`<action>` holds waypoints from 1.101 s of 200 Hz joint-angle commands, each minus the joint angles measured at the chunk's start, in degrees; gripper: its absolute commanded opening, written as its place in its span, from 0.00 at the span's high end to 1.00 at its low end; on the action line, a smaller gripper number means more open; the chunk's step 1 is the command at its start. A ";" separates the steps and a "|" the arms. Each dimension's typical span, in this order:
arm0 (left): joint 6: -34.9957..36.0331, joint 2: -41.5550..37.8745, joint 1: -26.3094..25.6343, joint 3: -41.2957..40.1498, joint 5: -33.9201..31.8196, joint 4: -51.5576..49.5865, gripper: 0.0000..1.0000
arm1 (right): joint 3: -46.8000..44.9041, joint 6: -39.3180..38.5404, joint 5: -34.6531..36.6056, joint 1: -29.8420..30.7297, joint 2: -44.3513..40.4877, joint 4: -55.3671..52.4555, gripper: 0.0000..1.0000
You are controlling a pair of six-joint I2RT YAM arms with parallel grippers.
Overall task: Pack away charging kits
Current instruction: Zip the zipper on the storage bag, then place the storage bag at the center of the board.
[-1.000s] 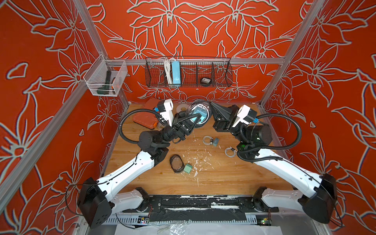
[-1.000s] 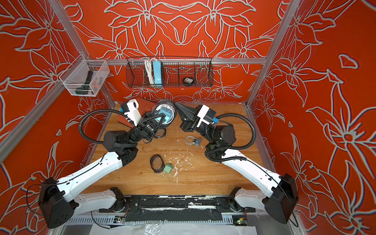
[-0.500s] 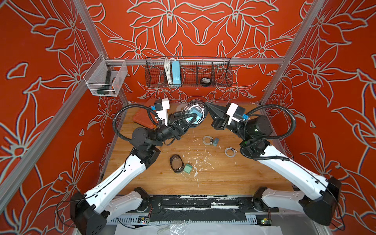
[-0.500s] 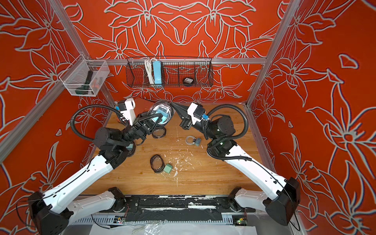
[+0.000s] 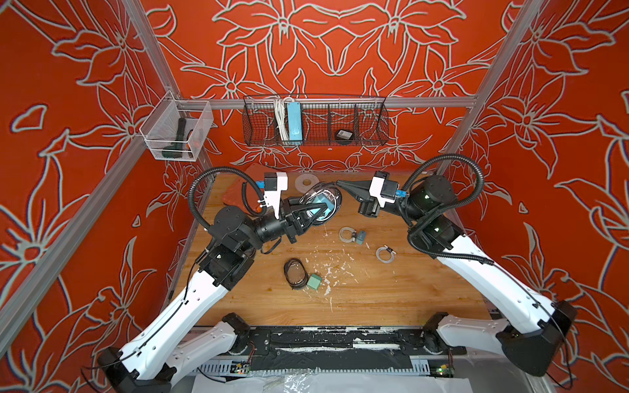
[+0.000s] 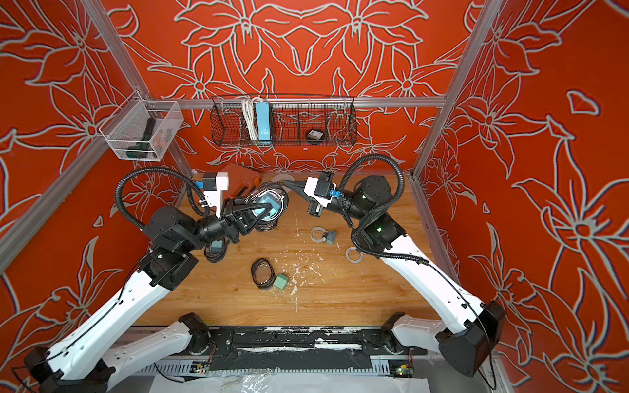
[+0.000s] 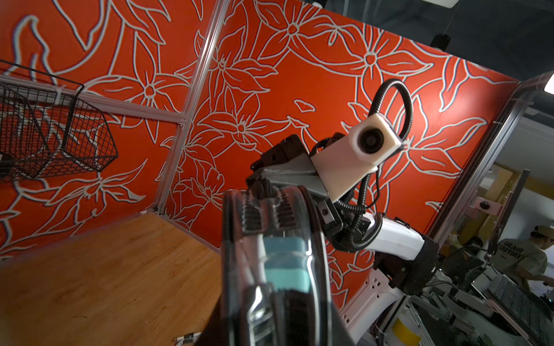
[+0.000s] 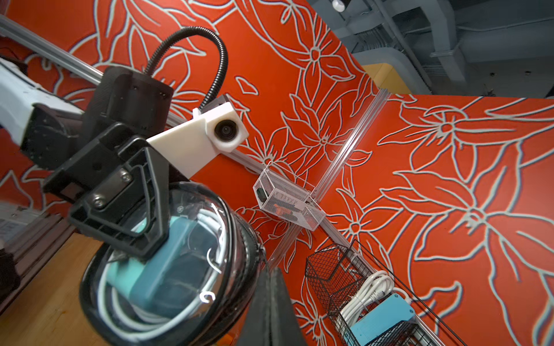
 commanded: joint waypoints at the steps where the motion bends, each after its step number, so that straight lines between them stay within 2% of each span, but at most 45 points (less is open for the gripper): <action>1: 3.81 1.57 -0.53 0.55 9.60 -10.54 1.00 | 7.23 -5.25 -5.78 -1.44 0.94 -4.95 1.00; 40: 6.80 2.78 -0.45 1.79 10.15 -14.92 1.00 | 14.19 -8.68 -12.01 -1.53 3.94 -16.25 1.00; 69: 7.62 2.34 -0.44 1.45 8.33 -16.32 1.00 | 12.43 -7.69 -12.90 -1.52 3.56 -16.98 0.98; 74: 7.48 2.00 -0.40 1.09 6.70 -16.63 1.00 | 11.23 -6.66 -11.74 -1.49 3.03 -15.83 0.84; 86: 7.01 1.07 -0.12 -0.22 1.31 -16.64 1.00 | 6.66 -2.62 -6.70 -1.57 1.08 -10.38 0.43; 94: 6.47 0.80 0.44 -1.50 -2.33 -15.87 1.00 | 3.10 0.11 -1.89 -1.56 -0.54 -6.45 0.26; 95: 6.32 0.79 0.57 -1.63 -2.82 -15.75 1.00 | 2.47 0.45 -1.06 -1.57 -0.89 -5.96 0.15; 96: 6.20 0.78 0.64 -1.83 -3.29 -15.65 1.00 | 1.93 0.79 -0.29 -1.57 -1.20 -5.71 0.08; 99: 5.85 0.90 1.08 -2.38 -4.63 -15.36 1.00 | 0.34 1.92 1.65 -1.57 -2.02 -4.25 0.03; 109: 4.07 1.43 3.14 -4.42 -7.08 -13.16 1.00 | -3.85 5.09 9.05 -1.54 -4.94 -1.79 0.02; 123: 0.84 2.99 6.85 -7.92 -6.21 -7.80 1.00 | -10.92 9.53 17.74 -1.49 -9.38 -0.18 0.02; 145: -3.52 12.45 11.13 -10.58 -3.01 0.47 1.00 | -21.71 17.93 27.89 -1.56 -15.78 1.25 0.02; 171: -7.82 25.55 11.60 -8.92 -0.97 8.03 1.00 | -32.03 30.43 39.29 -1.49 -21.25 -1.60 0.02; 187: -11.66 32.54 11.51 -8.49 -0.65 13.23 1.00 | -36.96 32.24 43.90 -1.56 -21.89 -2.30 0.02; 195: -13.17 35.91 11.38 -8.58 -1.13 15.24 1.00 | -38.38 32.85 48.82 -1.57 -21.24 -2.79 0.02; 208: -15.55 39.96 11.13 -9.51 -2.71 19.00 1.00 | -37.96 34.39 57.85 -1.66 -19.22 -6.48 0.02; 220: -17.66 43.41 10.69 -10.28 -3.26 22.91 1.00 | -36.26 35.61 62.25 -1.73 -16.62 -10.82 0.02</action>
